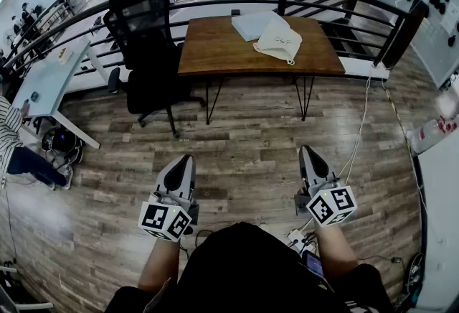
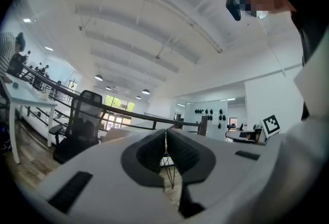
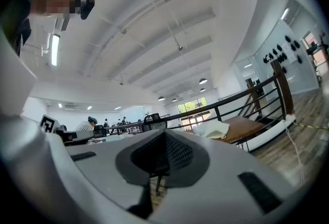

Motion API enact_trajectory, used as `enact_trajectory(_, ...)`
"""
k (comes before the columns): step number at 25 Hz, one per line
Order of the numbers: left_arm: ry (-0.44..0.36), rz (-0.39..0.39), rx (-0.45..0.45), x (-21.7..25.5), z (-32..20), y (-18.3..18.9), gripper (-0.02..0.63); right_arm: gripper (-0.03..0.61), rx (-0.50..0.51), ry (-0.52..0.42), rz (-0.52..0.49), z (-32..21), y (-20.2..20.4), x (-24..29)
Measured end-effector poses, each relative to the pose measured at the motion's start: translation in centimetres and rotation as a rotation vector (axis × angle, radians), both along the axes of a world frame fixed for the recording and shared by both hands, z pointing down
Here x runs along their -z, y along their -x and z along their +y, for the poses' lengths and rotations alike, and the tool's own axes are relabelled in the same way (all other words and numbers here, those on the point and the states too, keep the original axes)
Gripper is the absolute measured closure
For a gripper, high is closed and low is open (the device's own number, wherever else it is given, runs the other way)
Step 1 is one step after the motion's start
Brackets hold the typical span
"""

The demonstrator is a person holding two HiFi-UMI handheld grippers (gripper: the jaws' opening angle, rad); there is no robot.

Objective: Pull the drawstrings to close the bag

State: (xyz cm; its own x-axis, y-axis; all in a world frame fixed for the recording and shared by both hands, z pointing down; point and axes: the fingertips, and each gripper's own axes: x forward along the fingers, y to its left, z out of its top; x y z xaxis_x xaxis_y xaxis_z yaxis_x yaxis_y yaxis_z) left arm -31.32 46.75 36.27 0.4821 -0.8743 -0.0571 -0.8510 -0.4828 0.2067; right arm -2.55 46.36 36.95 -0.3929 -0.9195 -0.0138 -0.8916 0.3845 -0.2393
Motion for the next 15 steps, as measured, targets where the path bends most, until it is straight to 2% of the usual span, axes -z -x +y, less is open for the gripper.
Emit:
enact_trajectory(6,0.003,-0.014,-0.006,0.1,0.1,-0.8,0.594,0.588,0.001,-0.005,-0.013,0.3,-1.1,-0.1)
enact_trajectory(11,0.021,-0.018,-0.01,-0.1,0.3,-2.5,0.594,0.588,-0.019,0.0,-0.046,0.7,-3.1,-0.3)
enact_trajectory(15,0.014,-0.018,-0.021,0.1,0.6,-4.1,0.594,0.586,0.004,0.002,-0.075,1.1,-3.9,-0.4)
